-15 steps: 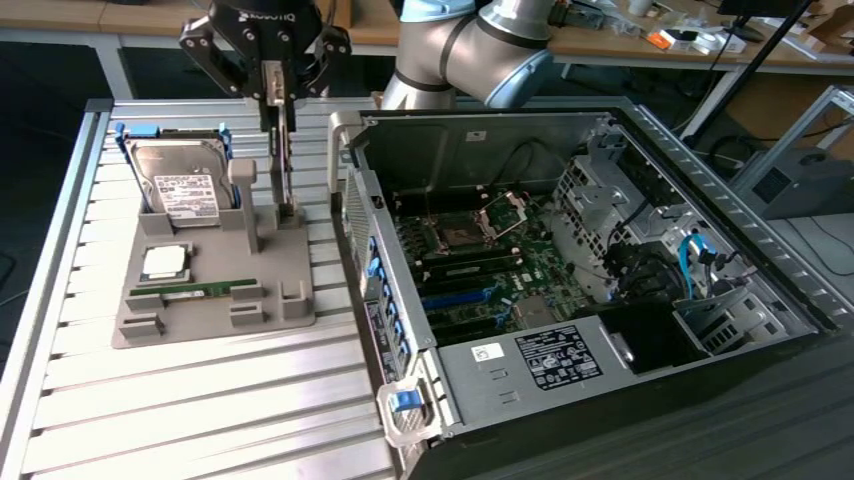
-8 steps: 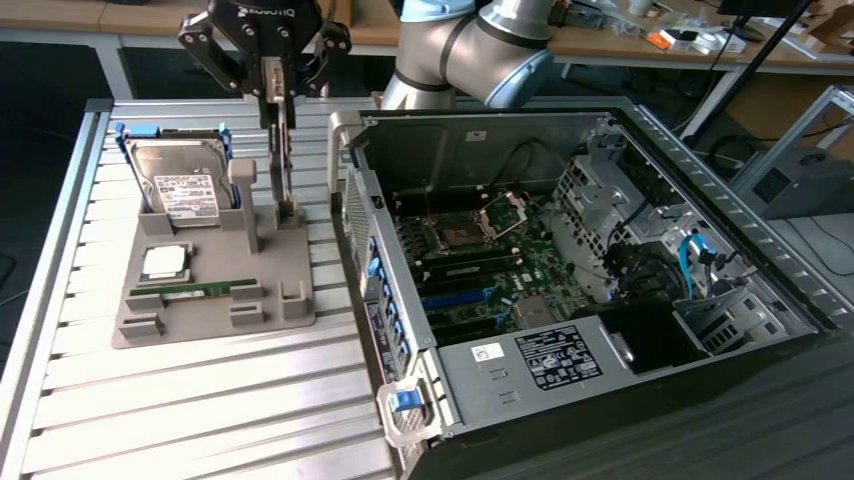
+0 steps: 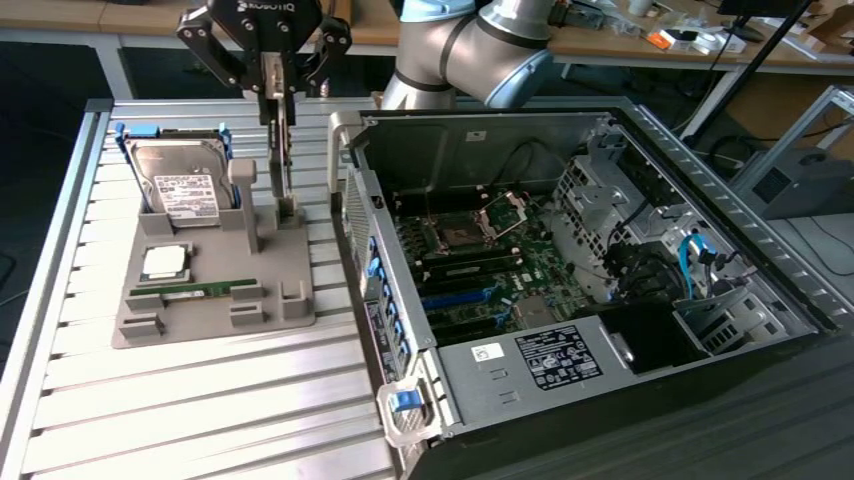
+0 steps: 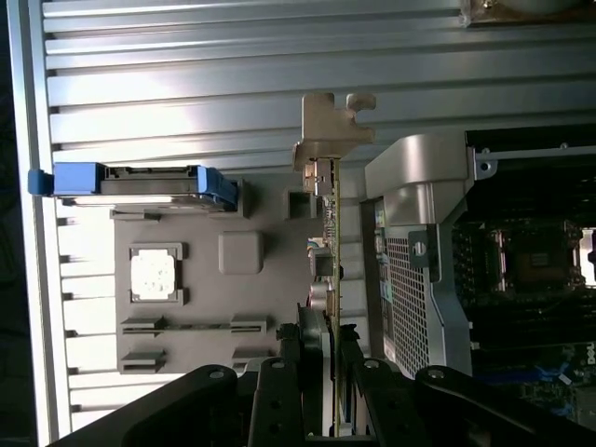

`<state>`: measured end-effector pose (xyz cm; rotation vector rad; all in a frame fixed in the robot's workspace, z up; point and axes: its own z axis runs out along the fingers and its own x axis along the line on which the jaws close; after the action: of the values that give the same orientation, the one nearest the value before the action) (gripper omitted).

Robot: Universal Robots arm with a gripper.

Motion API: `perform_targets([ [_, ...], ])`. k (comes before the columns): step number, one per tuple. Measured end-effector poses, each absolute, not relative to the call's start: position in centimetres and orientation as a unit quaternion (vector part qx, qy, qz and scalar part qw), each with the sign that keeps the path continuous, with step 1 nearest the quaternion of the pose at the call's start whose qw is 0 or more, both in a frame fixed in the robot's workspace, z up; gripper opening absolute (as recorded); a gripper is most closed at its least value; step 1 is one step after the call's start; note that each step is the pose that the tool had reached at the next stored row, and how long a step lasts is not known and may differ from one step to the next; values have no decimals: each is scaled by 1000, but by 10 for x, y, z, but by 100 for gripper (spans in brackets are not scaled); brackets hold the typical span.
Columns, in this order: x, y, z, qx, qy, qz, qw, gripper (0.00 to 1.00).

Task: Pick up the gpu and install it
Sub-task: 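Pick up the gpu and move the gpu toward the slot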

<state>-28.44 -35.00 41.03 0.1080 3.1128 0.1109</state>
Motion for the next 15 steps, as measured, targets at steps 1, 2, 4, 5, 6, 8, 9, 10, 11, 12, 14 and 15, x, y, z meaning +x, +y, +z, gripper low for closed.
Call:
perform_targets([
  [1, -284, -350, 411, 35, 999, 36, 12, 27],
  [2, -284, -350, 411, 35, 999, 36, 12, 27],
  [4, -284, -350, 412, 35, 999, 36, 12, 27],
  [5, -284, -350, 413, 35, 999, 36, 12, 27],
  [6, -284, -350, 413, 35, 999, 36, 12, 27],
  [8, -284, -350, 414, 35, 999, 36, 12, 27],
  [9, -284, -350, 415, 35, 999, 36, 12, 27],
  [10, -284, -350, 415, 35, 999, 36, 12, 27],
  [11, -284, -350, 416, 35, 999, 36, 12, 27],
  [12, -284, -350, 416, 35, 999, 36, 12, 27],
  [14, -284, -350, 417, 35, 999, 36, 12, 27],
  [15, -284, -350, 418, 35, 999, 36, 12, 27],
])
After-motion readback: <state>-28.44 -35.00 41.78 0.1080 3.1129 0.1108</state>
